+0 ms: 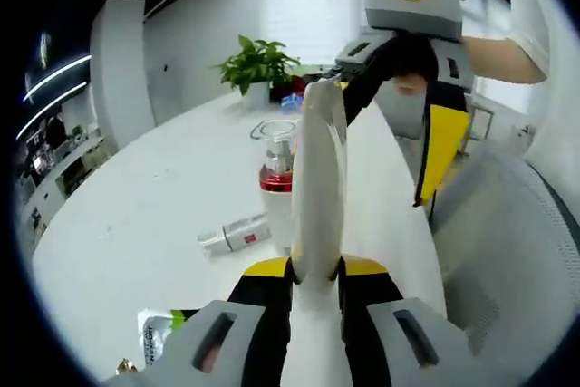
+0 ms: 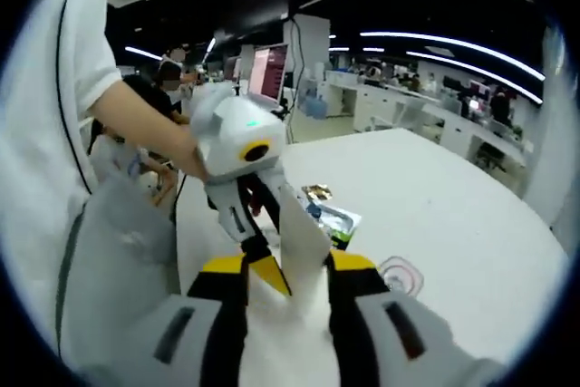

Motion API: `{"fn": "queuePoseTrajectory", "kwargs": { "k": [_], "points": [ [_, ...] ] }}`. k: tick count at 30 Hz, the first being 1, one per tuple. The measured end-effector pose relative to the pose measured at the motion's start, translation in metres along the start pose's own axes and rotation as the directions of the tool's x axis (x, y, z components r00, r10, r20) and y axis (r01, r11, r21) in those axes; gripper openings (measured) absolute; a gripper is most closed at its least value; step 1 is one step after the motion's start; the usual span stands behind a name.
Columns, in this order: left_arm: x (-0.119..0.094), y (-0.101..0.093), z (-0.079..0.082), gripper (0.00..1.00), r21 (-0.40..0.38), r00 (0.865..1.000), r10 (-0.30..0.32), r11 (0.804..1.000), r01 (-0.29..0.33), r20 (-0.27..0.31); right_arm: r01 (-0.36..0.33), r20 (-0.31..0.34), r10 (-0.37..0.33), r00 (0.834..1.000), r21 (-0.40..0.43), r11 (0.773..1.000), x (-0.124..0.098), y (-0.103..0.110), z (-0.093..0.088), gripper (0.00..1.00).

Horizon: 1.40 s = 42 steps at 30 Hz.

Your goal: Arrange the skincare products in the storage area until every visible bottle or jar stands upright without overlapping.

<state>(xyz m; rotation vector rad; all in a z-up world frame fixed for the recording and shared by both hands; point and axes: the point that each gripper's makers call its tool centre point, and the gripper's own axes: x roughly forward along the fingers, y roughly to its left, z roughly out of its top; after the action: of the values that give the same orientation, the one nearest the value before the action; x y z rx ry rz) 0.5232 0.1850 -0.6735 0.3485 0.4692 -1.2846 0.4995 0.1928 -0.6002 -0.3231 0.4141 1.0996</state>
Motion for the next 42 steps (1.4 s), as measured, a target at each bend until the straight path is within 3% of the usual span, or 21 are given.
{"fn": "queuePoseTrajectory", "kwargs": {
  "k": [4, 9, 19, 32, 42],
  "points": [
    [0.006, 0.011, -0.002, 0.15, -0.014, 1.0, 0.015, 1.0, -0.015, 0.0, 0.034, 0.042, -0.038, 0.998, 0.086, 0.996, -0.01, -0.001, 0.001, 0.43],
    [0.012, 0.021, -0.002, 0.15, -0.022, 1.0, 0.027, 0.999, -0.026, 0.004, 0.076, 0.035, -0.081, 0.996, 0.123, 0.989, -0.025, -0.001, -0.01, 0.47],
    [0.02, 0.029, -0.005, 0.16, -0.02, 1.0, 0.022, 1.0, -0.023, -0.013, 0.182, 0.015, -0.193, 0.981, 0.268, 0.946, -0.045, -0.007, -0.043, 0.63],
    [0.029, 0.031, -0.003, 0.17, -0.049, 1.0, 0.016, 0.999, -0.016, -0.003, 0.254, -0.004, -0.268, 0.963, 0.335, 0.907, -0.049, -0.02, -0.061, 0.79],
    [0.03, 0.032, -0.003, 0.17, -0.053, 1.0, 0.011, 0.999, -0.011, 0.0, 0.247, -0.012, -0.259, 0.966, 0.347, 0.905, -0.044, -0.018, -0.066, 0.82]
  ]
}}
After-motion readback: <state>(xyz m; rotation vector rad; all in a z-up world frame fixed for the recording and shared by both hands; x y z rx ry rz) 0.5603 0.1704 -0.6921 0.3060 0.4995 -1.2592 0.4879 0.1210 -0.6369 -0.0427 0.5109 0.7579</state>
